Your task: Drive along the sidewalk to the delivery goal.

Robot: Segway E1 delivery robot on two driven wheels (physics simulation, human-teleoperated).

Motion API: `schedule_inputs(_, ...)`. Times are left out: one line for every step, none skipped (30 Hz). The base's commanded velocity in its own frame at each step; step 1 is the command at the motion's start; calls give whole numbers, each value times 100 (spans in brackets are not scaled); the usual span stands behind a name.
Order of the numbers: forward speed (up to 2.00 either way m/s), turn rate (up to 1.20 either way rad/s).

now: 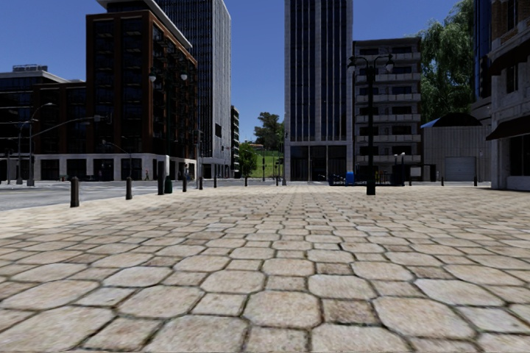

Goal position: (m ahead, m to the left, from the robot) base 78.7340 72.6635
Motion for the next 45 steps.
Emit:
schedule_inputs(200,0)
schedule_inputs(200,0)
schedule_inputs(200,0)
schedule_inputs(200,0)
schedule_inputs(200,0)
schedule_inputs(200,0)
schedule_inputs(200,0)
schedule_inputs(200,0)
schedule_inputs(200,0)
schedule_inputs(200,0)
schedule_inputs(200,0)
schedule_inputs(200,0)
schedule_inputs(200,0)
schedule_inputs(200,0)
schedule_inputs(200,0)
schedule_inputs(200,0)
schedule_inputs(200,0)
schedule_inputs(200,0)
schedule_inputs(200,0)
schedule_inputs(200,0)
schedule_inputs(200,0)
schedule_inputs(200,0)
schedule_inputs(200,0)
schedule_inputs(200,0)
schedule_inputs(200,0)
schedule_inputs(200,0)
schedule_inputs(200,0)
schedule_inputs(200,0)
schedule_inputs(200,0)
schedule_inputs(200,0)
schedule_inputs(200,0)
schedule_inputs(200,0)
schedule_inputs(200,0)
schedule_inputs(200,0)
schedule_inputs(200,0)
schedule_inputs(200,0)
schedule_inputs(200,0)
schedule_inputs(200,0)
schedule_inputs(200,0)
schedule_inputs(200,0)
schedule_inputs(200,0)
schedule_inputs(200,0)
schedule_inputs(200,0)
schedule_inputs(200,0)
schedule_inputs(200,0)
